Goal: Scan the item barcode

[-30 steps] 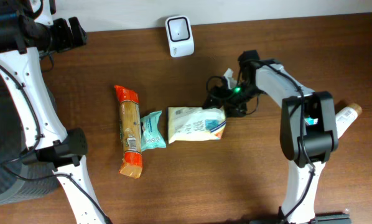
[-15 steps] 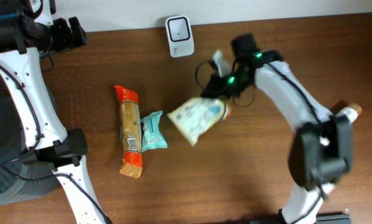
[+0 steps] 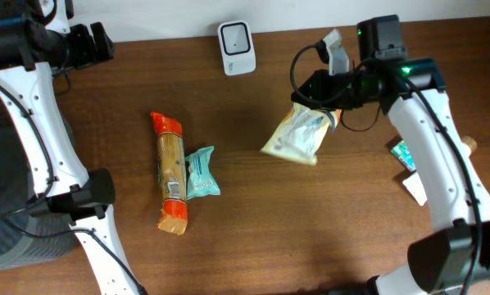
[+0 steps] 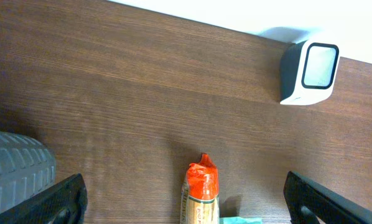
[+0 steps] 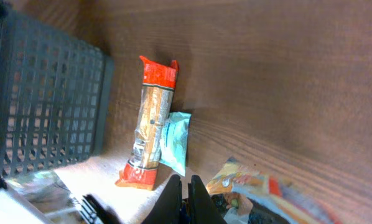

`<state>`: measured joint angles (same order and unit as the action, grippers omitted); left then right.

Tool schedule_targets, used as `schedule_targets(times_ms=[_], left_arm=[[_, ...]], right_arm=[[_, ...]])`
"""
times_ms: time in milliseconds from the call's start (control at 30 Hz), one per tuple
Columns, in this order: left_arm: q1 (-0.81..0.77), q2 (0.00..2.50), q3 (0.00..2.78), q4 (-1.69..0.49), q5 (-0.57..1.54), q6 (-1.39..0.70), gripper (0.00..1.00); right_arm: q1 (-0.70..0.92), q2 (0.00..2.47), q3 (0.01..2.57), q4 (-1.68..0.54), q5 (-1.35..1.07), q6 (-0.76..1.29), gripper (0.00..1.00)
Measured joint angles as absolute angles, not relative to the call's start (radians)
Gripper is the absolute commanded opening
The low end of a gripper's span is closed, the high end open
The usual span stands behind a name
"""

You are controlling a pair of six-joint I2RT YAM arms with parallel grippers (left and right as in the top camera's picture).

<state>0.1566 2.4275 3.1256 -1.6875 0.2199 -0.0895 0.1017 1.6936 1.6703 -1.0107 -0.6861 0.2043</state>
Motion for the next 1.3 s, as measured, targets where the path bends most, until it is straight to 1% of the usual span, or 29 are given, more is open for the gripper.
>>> schedule_targets(times_ms=[133,267,300,367,400,433,500,533,633,700,733,800,900,933,1000,1033,1100,1133,1167,1300], left_arm=[[0.157,2.428,3.126,-1.687,0.22,-0.089,0.99],[0.157,2.428,3.126,-1.687,0.22,-0.089,0.99],[0.157,2.428,3.126,-1.687,0.22,-0.089,0.99],[0.157,2.428,3.126,-1.687,0.22,-0.089,0.99],[0.157,2.428,3.126,-1.687,0.22,-0.089,0.99],[0.157,2.428,3.126,-1.687,0.22,-0.089,0.99],[0.157,2.428,3.126,-1.687,0.22,-0.089,0.99],[0.157,2.428,3.126,-1.687,0.22,-0.089,0.99],[0.157,2.428,3.126,-1.687,0.22,-0.089,0.99],[0.157,2.428,3.126,-1.687,0.22,-0.089,0.99],[0.157,2.428,3.126,-1.687,0.22,-0.089,0.99],[0.157,2.428,3.126,-1.687,0.22,-0.089,0.99],[0.157,2.428,3.126,-1.687,0.22,-0.089,0.99],[0.157,2.428,3.126,-1.687,0.22,-0.089,0.99],[0.157,2.428,3.126,-1.687,0.22,-0.089,0.99],[0.157,2.428,3.126,-1.687,0.22,-0.089,0.99],[0.157,2.428,3.126,-1.687,0.22,-0.089,0.99],[0.157,2.428,3.126,-1.687,0.22,-0.089,0.99],[0.157,2.428,3.126,-1.687,0.22,-0.089,0.99],[0.157,2.428,3.126,-1.687,0.22,-0.089,0.99]], right_arm=[[0.166,1.813,1.631,-1.002,-0.701,0.313,0.04],[0.177,1.845,1.631,-0.999,-0.653,0.312,0.04],[0.173,1.89,1.631,-0.995,-0.606,0.262,0.1],[0.159,1.989,1.63,-0.997,-0.515,0.138,0.56],[0.149,2.032,1.63,-0.995,-0.49,0.065,0.73],[0.135,2.076,1.63,-0.996,-0.469,-0.007,0.84],[0.102,2.111,1.628,-1.009,-0.452,-0.097,0.96],[0.077,2.112,1.628,-1.024,-0.448,-0.135,1.0],[-0.022,2.113,1.628,-1.066,-0.453,-0.244,1.0],[-0.07,2.123,1.628,-1.104,-0.508,-0.333,0.99],[-0.07,2.138,1.628,-1.105,-0.535,-0.371,0.99],[-0.022,2.199,1.628,-1.105,-0.581,-0.431,0.99],[0.091,2.226,1.631,-1.123,-0.657,-0.474,0.99],[0.124,2.229,1.631,-1.135,-0.671,-0.479,0.98],[0.172,2.234,1.631,-1.172,-0.675,-0.487,0.9],[0.186,2.238,1.631,-1.187,-0.668,-0.49,0.84],[0.205,2.241,1.604,-1.199,-0.657,-0.498,0.3],[0.205,2.234,1.581,-1.172,-0.642,-0.497,0.13],[0.201,2.232,1.537,-1.159,-0.628,-0.495,0.04],[0.167,2.238,1.48,-1.158,-0.66,-0.485,0.04]])
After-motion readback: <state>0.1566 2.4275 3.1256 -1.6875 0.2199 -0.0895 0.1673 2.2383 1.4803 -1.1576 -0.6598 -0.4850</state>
